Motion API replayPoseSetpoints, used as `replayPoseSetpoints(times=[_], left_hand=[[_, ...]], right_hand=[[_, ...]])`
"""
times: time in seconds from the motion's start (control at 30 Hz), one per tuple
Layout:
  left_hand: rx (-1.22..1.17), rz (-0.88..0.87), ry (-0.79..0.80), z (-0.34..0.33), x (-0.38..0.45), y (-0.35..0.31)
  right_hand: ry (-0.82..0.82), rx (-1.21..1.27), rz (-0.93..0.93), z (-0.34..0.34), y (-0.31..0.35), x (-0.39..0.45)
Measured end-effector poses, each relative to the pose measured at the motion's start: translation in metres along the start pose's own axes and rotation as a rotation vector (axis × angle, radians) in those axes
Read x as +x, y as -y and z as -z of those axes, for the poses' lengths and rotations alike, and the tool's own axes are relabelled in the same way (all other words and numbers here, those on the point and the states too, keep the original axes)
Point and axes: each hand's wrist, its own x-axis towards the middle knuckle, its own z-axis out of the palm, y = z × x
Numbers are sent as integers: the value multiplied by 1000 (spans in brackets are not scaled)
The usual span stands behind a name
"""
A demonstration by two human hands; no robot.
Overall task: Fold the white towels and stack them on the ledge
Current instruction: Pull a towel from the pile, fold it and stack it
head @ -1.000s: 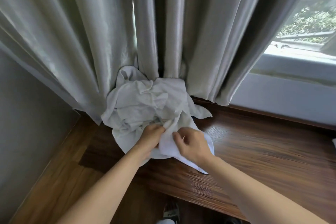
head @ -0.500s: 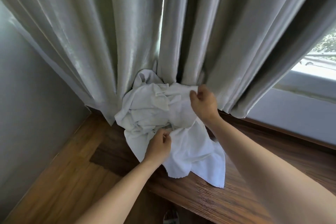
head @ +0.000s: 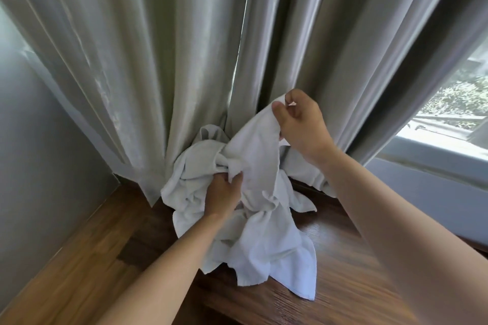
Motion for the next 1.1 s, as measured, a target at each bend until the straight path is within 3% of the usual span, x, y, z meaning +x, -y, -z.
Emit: replayPoseSetpoints(times=[0.17, 0.3, 0.47, 0.63, 0.7, 0.77, 0.8, 0.87, 0.97, 1.1], left_hand=[[252, 40, 21, 10, 0, 14], [408, -137, 11, 17, -9, 28], [177, -220, -203, 33, -20, -7], [60, -203, -114, 61, -17, -82], [63, -179, -74, 72, -16, -109], [86, -190, -35, 80, -14, -134], [116, -214, -13, 83, -13, -145], [204, -257, 46, 83, -11, -163], [343, -326, 178, 72, -16, -175], [312, -477, 211, 57, -25, -169]], right_hand=[[-3, 20, 1, 4, 4, -5], [-62, -40, -37, 6, -9, -4], [44, -199, -238, -5, -52, -20], [311, -337, -434, -33, -91, -42], [454, -579, -362, -39, -89, -44], [430, -828, -182, -41, -77, -44], [340, -812, -89, -41, -67, -42], [211, -539, 65, -41, -47, -35], [300, -112, 124, -41, -25, -19], [320, -166, 210, -29, -3, -6]])
